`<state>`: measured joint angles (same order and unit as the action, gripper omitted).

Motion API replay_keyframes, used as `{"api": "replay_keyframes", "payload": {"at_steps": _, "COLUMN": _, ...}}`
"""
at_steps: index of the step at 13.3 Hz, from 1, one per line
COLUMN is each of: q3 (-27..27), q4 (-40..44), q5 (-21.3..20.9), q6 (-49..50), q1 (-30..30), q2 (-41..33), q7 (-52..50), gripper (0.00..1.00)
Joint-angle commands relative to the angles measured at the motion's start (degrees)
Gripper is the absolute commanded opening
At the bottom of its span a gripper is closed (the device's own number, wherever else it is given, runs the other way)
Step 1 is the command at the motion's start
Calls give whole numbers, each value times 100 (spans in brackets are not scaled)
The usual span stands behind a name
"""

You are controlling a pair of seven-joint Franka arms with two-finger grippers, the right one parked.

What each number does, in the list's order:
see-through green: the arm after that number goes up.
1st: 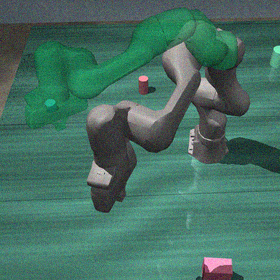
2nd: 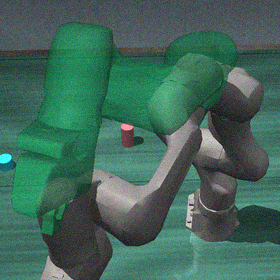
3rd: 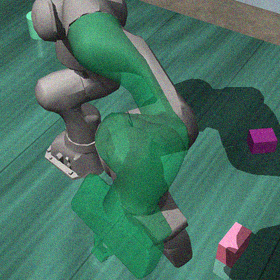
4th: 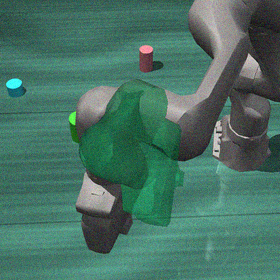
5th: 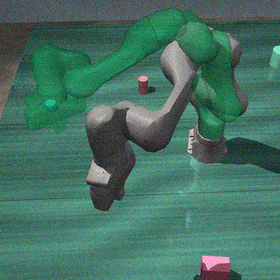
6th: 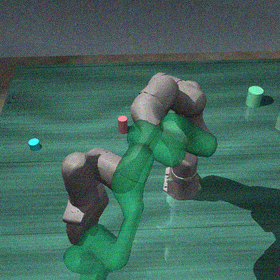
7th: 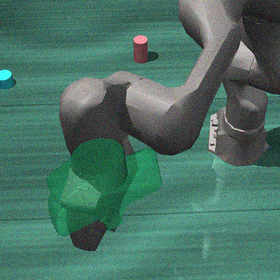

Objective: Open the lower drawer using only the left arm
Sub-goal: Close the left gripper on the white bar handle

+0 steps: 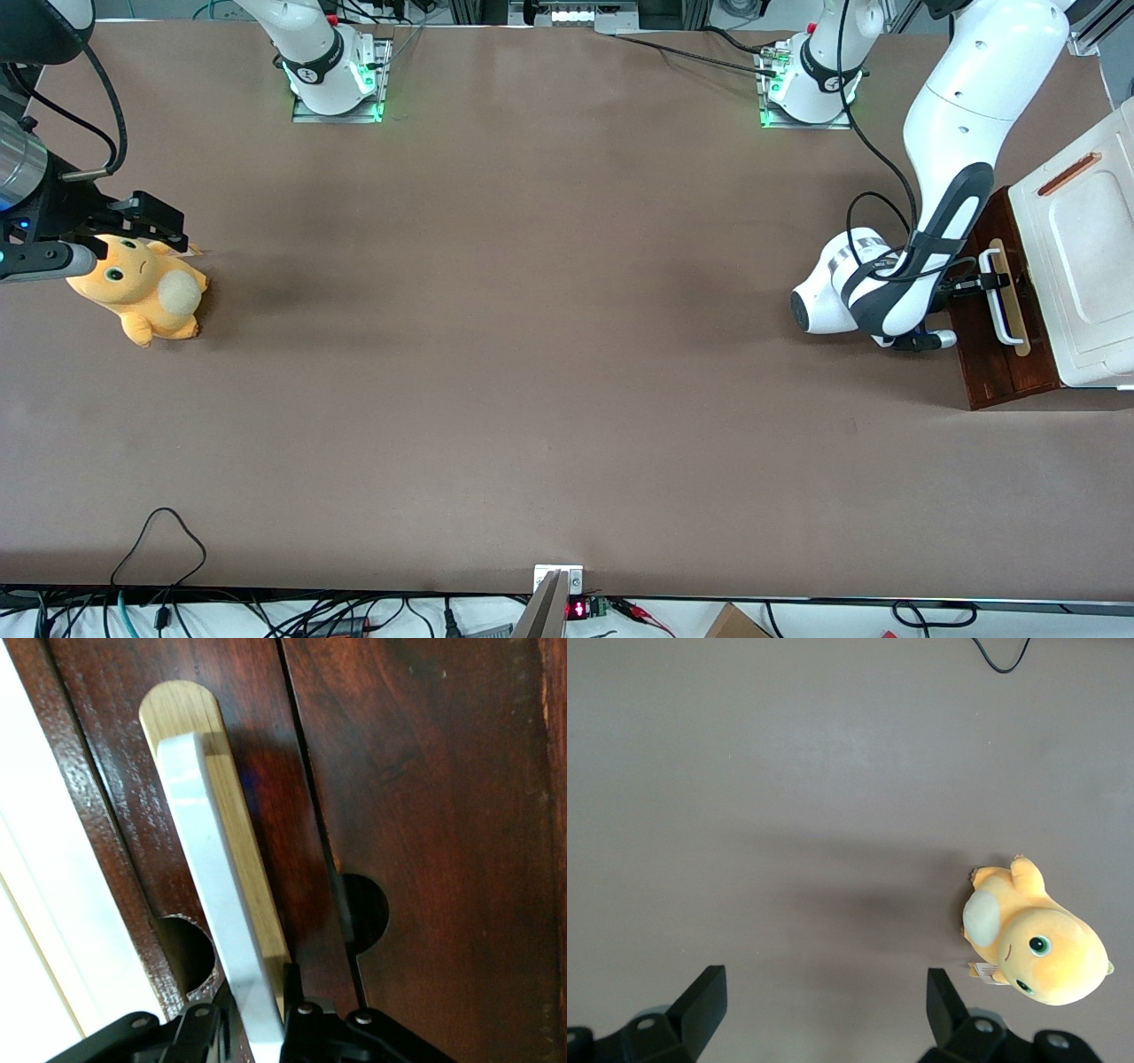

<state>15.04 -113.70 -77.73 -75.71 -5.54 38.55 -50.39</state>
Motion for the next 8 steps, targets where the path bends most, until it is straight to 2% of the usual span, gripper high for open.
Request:
{"api": "replay_keyframes", "payload": {"at_steps": 1, "q3": 17, "q4": 14, "q5": -40, "q6": -14, "q1": 88, "q2": -111, "q7": 196, "gripper": 17}}
{"api": "replay_keyframes", "payload": {"at_steps": 8, "q3": 17, "q4": 23, "q5": 135, "q6": -5, "q1": 211, "q2": -155, "q7": 135, "gripper": 16}}
